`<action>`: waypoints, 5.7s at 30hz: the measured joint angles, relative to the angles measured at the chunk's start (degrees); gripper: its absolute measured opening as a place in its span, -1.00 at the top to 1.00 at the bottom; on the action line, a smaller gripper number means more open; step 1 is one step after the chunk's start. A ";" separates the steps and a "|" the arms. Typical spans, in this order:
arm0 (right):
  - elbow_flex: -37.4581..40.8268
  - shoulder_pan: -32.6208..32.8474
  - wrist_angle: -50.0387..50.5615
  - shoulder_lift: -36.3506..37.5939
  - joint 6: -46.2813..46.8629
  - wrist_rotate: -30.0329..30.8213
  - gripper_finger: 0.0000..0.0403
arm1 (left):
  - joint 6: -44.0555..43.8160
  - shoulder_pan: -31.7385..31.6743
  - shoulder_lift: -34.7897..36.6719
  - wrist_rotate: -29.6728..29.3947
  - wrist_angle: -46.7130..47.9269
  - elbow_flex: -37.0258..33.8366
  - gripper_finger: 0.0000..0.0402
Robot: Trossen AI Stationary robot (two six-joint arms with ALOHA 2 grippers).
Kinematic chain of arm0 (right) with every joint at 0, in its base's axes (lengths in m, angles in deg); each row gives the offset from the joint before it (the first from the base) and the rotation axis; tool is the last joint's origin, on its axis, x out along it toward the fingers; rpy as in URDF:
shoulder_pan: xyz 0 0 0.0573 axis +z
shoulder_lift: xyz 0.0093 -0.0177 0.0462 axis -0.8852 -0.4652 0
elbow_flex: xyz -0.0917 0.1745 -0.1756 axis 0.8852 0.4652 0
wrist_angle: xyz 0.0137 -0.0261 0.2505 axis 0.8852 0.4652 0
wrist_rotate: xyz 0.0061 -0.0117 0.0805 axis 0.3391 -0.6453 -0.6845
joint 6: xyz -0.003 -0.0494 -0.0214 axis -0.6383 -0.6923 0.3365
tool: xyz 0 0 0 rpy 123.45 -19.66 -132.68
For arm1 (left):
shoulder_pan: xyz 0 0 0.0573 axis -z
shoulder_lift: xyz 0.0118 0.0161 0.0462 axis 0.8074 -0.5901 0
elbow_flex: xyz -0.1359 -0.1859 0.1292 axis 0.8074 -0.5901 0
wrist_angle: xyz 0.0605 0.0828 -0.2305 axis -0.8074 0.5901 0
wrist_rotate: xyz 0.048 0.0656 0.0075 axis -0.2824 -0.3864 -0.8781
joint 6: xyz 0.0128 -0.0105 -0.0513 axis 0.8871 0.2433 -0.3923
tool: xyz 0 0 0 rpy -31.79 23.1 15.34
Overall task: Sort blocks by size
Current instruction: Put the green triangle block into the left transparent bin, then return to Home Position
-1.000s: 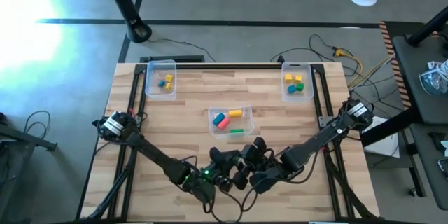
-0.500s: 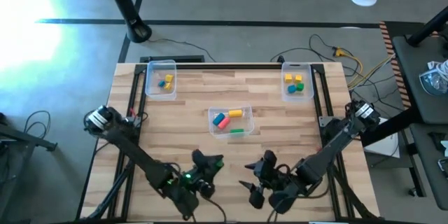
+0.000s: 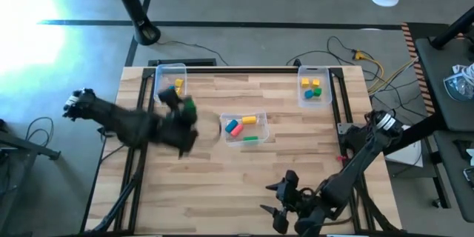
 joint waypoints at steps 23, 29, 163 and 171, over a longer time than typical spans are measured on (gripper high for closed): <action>1.62 0.72 2.65 -0.18 1.65 -0.02 -0.44 | 24.45 -68.93 -11.67 36.17 -22.06 -13.80 0.13; 1.77 0.48 2.30 -0.20 4.29 0.42 -0.44 | 24.94 -73.09 -19.11 38.31 -22.57 -12.33 0.13; 77.81 -37.13 -35.57 92.36 -61.50 -41.46 0.83 | 19.35 -26.28 76.36 69.18 -74.23 -73.52 0.90; 77.81 -37.13 -32.89 92.34 -59.58 -41.46 0.83 | 16.78 -26.28 75.74 68.62 -73.82 -73.52 0.98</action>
